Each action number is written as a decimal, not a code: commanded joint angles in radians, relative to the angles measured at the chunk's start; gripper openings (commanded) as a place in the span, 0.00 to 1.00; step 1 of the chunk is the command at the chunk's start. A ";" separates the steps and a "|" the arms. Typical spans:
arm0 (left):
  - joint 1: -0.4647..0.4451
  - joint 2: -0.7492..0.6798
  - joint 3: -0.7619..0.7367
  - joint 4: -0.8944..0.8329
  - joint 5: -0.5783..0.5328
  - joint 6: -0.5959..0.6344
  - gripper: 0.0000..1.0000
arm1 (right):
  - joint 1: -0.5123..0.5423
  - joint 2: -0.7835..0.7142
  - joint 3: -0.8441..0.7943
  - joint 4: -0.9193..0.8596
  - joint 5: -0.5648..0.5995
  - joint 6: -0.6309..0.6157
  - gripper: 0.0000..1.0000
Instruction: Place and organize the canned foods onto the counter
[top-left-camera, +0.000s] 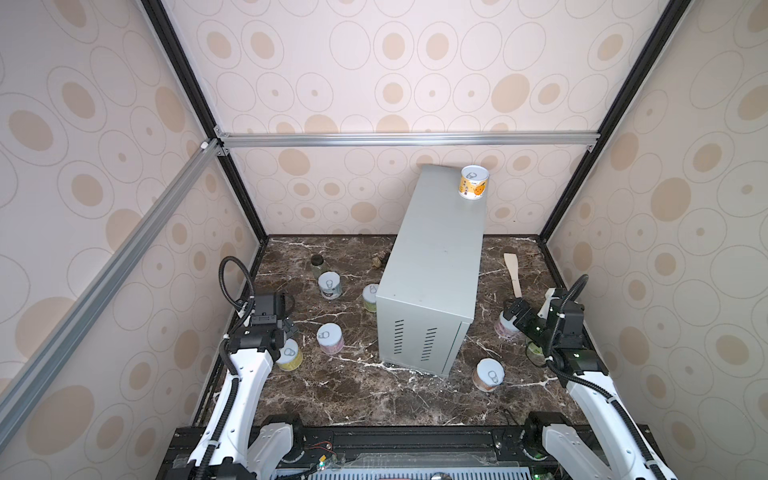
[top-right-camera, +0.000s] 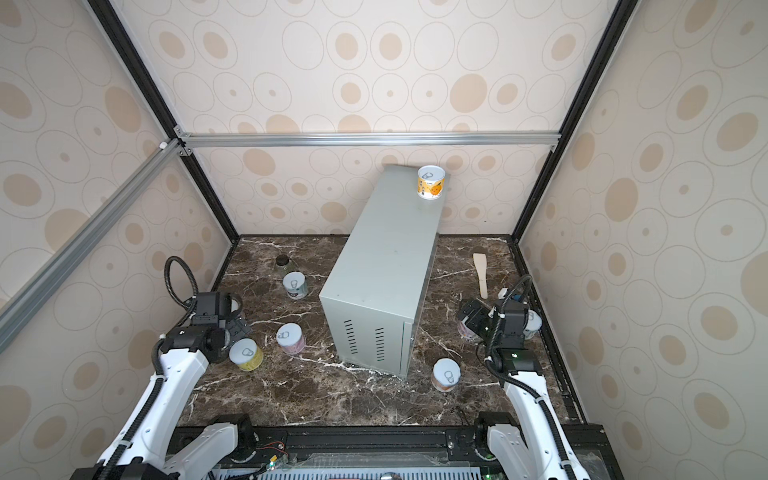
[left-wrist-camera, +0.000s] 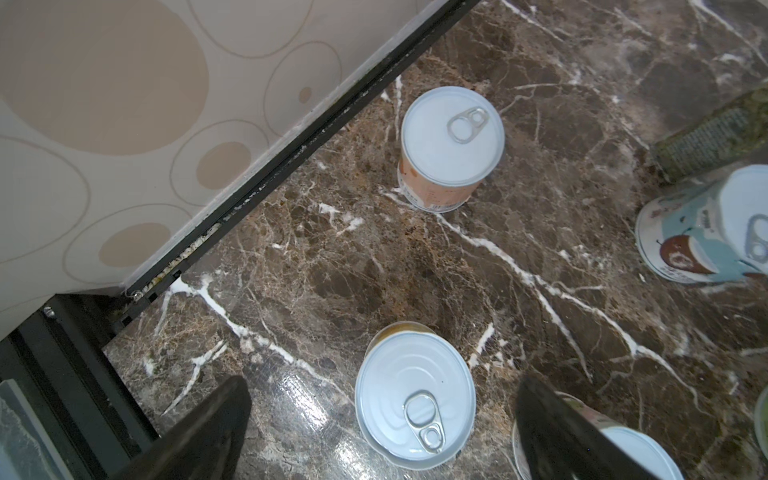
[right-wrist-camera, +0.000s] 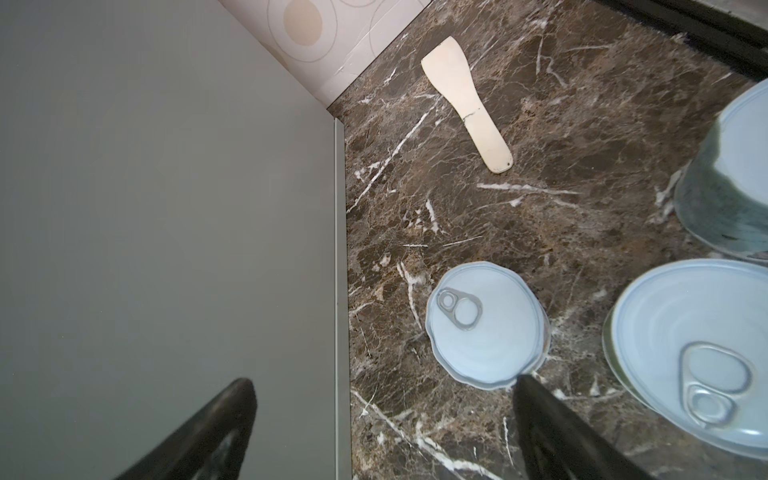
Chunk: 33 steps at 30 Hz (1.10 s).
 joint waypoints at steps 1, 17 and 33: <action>0.020 0.033 -0.026 -0.036 -0.005 -0.114 0.99 | -0.002 0.015 -0.019 0.113 -0.024 0.029 0.98; 0.035 0.161 -0.075 0.064 0.025 -0.139 0.99 | -0.001 0.030 -0.057 0.159 -0.076 0.043 0.99; 0.036 0.128 -0.132 0.180 0.113 -0.112 0.99 | 0.009 0.040 -0.057 0.169 -0.080 0.034 0.99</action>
